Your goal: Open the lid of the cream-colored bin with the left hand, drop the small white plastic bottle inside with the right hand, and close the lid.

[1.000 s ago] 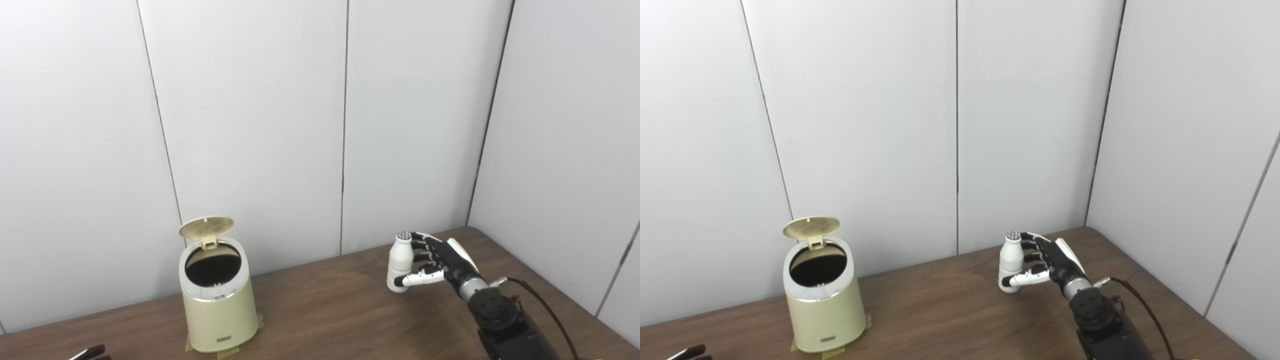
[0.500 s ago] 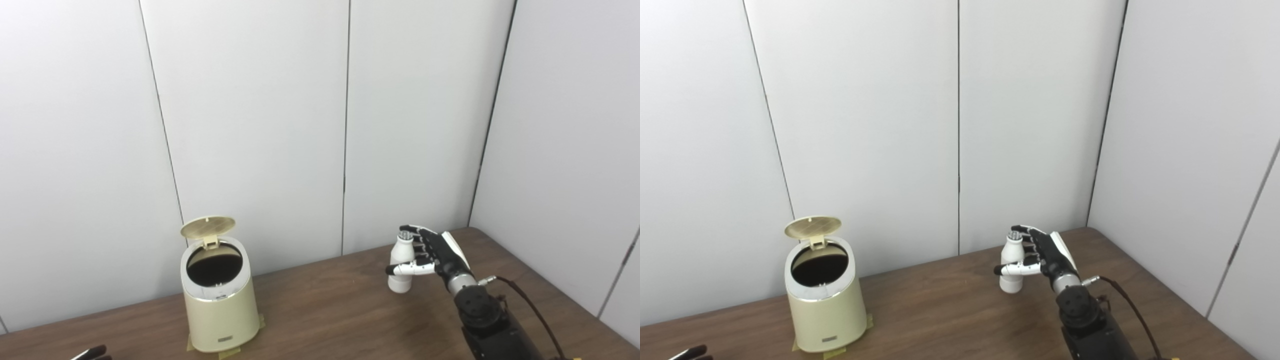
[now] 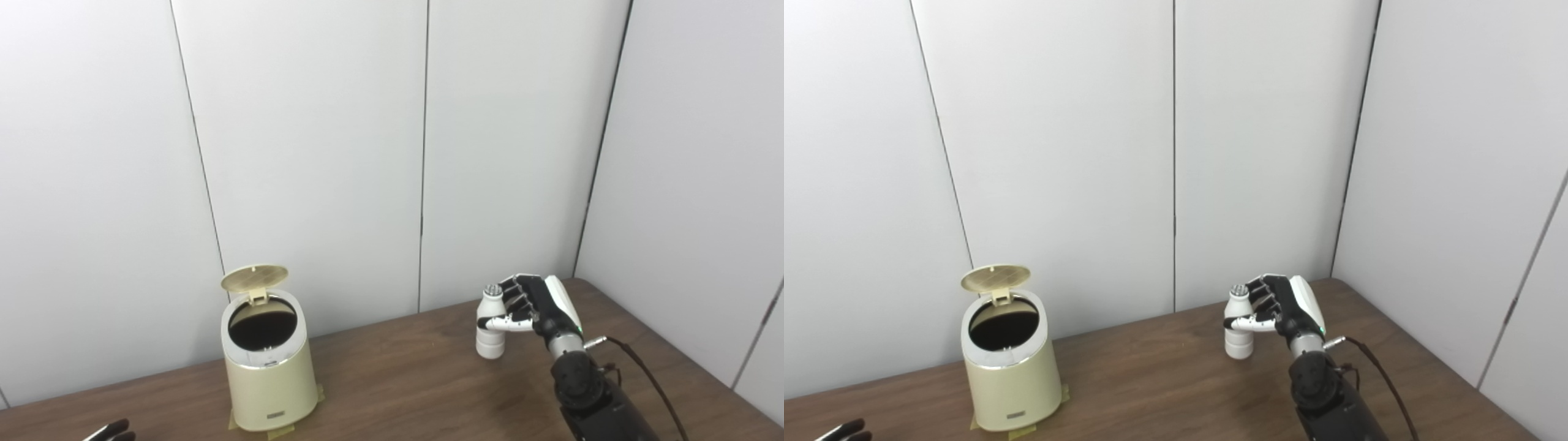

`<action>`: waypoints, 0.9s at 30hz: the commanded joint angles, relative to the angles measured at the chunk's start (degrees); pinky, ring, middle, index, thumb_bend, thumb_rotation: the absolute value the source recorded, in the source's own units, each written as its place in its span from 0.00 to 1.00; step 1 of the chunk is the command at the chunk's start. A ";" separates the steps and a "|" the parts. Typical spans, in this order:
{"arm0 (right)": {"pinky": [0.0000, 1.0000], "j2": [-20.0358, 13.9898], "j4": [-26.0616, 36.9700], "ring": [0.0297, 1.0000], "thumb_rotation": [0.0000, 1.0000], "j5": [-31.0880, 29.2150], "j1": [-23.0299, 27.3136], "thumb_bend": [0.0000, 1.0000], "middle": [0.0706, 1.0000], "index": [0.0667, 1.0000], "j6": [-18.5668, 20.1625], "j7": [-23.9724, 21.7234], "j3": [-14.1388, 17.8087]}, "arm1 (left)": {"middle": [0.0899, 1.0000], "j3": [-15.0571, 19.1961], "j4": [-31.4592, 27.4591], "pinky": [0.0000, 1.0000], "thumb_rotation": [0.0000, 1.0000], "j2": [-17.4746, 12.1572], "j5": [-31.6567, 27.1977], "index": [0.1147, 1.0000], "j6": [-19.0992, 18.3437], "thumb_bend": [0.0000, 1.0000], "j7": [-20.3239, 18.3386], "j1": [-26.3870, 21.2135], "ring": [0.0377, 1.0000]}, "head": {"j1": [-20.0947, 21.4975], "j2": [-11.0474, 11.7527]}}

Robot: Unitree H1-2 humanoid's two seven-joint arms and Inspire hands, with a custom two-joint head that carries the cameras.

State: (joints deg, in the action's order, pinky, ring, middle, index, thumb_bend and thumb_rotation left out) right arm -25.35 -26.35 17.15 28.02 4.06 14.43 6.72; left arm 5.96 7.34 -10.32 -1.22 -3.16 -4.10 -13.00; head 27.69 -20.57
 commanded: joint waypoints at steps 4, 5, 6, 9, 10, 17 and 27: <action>0.38 -1.86 2.84 0.39 0.00 0.87 2.47 0.52 0.46 0.47 -2.22 1.59 0.41 | 0.80 -0.22 -2.18 0.62 0.01 -0.81 -0.87 0.84 2.80 0.47 -1.07 -2.07 0.74 | -0.19 -0.27; 0.38 -1.87 3.04 0.38 0.00 0.91 2.44 0.52 0.45 0.47 -2.26 1.57 0.39 | 0.81 -0.33 -2.57 0.62 0.00 -0.80 -0.60 0.84 2.77 0.46 -1.09 -1.98 0.74 | -0.29 -0.34; 0.38 -1.89 3.16 0.38 0.00 0.87 2.41 0.52 0.45 0.47 -2.44 1.52 0.38 | 0.81 -0.41 -3.09 0.61 0.00 -0.72 -0.32 0.84 2.43 0.46 -0.99 -1.87 0.74 | -0.39 -0.38; 0.39 -1.90 3.67 0.38 0.00 0.55 2.27 0.52 0.45 0.48 -3.34 1.17 0.32 | 0.81 -0.77 -4.98 0.61 0.00 -0.59 0.91 0.83 0.47 0.45 -0.35 -1.54 0.75 | -0.70 -0.42; 0.39 -1.91 3.90 0.38 0.00 0.53 2.22 0.52 0.45 0.48 -3.74 1.09 0.26 | 0.81 -0.82 -5.44 0.61 0.00 -0.55 1.07 0.83 -0.06 0.46 -0.25 -1.47 0.74 | -0.95 -0.43; 0.38 -0.60 14.19 0.39 0.00 1.06 2.20 0.52 0.45 0.48 0.25 -1.51 -0.81 | 0.81 -1.18 -8.06 0.62 0.00 -0.07 1.74 0.83 -2.78 0.42 0.32 -1.31 0.76 | -2.82 -0.52; 0.35 2.18 26.61 0.37 0.00 1.13 6.19 0.51 0.45 0.50 4.03 -7.53 -4.17 | 0.82 -1.81 -7.93 0.64 0.00 0.68 3.38 0.85 -2.02 0.43 1.43 -1.17 0.76 | -6.62 -0.51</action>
State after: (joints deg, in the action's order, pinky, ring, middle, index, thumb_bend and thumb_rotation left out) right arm -22.60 -2.27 17.66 30.15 8.78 7.23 2.82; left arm 4.27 1.04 -9.55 1.58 -7.62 -3.42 -12.34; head 21.01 -21.09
